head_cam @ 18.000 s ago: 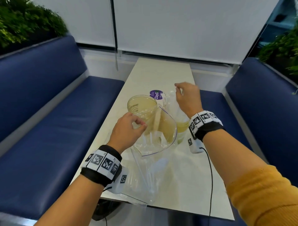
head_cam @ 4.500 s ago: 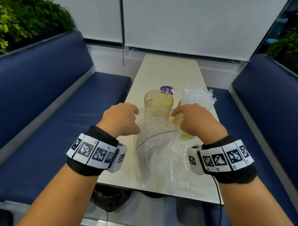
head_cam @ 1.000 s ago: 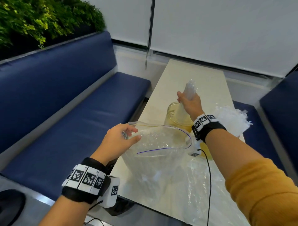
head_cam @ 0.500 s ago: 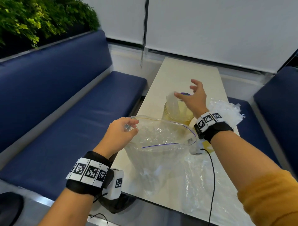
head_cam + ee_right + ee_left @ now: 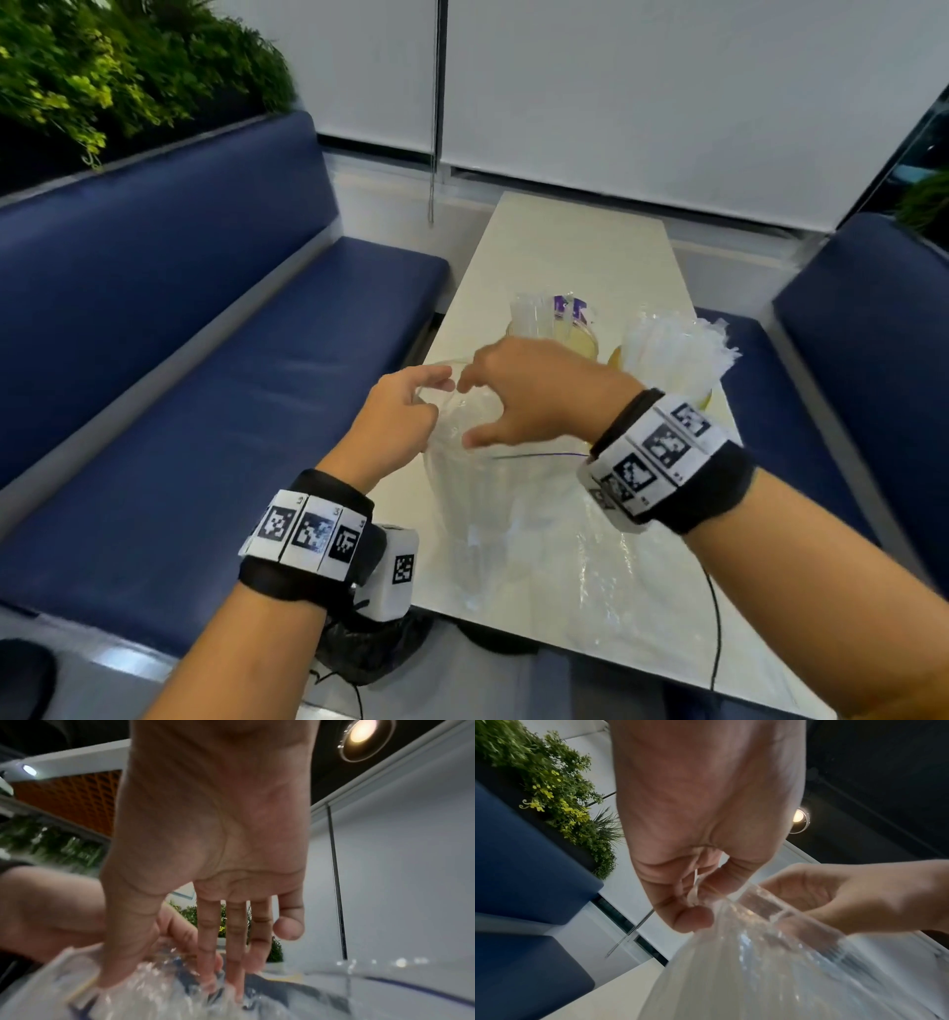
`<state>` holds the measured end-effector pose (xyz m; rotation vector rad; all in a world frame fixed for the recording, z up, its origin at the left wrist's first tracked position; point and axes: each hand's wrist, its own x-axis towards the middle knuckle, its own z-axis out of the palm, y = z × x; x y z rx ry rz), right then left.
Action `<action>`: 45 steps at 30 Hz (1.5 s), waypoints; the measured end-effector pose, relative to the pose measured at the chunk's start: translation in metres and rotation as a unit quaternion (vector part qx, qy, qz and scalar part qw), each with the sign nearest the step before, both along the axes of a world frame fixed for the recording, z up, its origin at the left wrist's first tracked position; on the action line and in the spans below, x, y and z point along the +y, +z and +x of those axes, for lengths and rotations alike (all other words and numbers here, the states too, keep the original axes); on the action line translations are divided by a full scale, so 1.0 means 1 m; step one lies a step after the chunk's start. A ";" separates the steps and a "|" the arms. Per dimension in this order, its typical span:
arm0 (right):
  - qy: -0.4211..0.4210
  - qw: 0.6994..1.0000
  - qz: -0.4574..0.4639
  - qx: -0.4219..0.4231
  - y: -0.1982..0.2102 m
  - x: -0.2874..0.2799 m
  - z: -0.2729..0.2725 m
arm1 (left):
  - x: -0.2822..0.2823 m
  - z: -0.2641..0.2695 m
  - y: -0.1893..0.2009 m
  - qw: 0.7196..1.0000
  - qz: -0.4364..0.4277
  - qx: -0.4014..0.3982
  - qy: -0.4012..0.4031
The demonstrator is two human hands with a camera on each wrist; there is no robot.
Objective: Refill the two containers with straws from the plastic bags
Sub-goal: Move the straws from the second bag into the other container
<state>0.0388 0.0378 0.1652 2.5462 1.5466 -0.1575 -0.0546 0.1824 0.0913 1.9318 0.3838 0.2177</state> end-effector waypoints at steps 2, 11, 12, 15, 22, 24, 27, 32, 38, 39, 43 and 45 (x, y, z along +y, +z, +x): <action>0.000 1.000 -0.013 -0.001 -0.014 0.001 -0.007 | -0.003 0.000 -0.001 1.000 -0.021 -0.007 -0.005; 0.047 0.991 0.043 -0.117 -0.056 0.004 -0.013 | -0.006 -0.003 0.000 0.998 -0.052 -0.021 0.026; 0.046 0.991 0.052 -0.117 -0.057 0.004 -0.011 | -0.007 -0.003 0.000 0.998 -0.052 -0.022 0.030; 0.044 0.988 0.083 -0.119 -0.054 0.003 -0.007 | -0.010 -0.006 -0.001 0.997 -0.063 -0.030 0.035; -0.009 0.991 0.121 -0.060 -0.033 0.006 0.006 | -0.015 -0.007 -0.007 0.999 -0.023 -0.046 0.007; -0.011 0.989 0.148 -0.021 -0.026 0.007 0.008 | -0.016 -0.006 -0.010 0.999 -0.014 -0.040 0.010; -0.003 0.980 0.200 0.019 -0.014 0.009 0.009 | -0.023 -0.003 -0.009 0.999 -0.021 -0.017 0.031; 0.023 0.963 0.266 0.041 0.006 0.016 0.009 | -0.033 0.012 -0.012 0.996 0.034 -0.026 0.081; -0.058 0.872 0.461 0.152 -0.010 0.018 0.002 | -0.029 0.030 -0.031 0.992 0.042 -0.045 0.113; -0.090 0.847 0.492 0.183 -0.016 0.018 0.000 | -0.029 0.031 -0.032 0.991 0.047 -0.054 0.110; -0.170 0.834 0.447 0.274 -0.043 0.025 -0.006 | -0.030 0.031 -0.030 0.990 0.083 -0.078 0.082; -0.189 0.815 0.453 0.309 -0.056 0.032 -0.010 | -0.032 0.029 -0.029 0.991 0.074 -0.081 0.080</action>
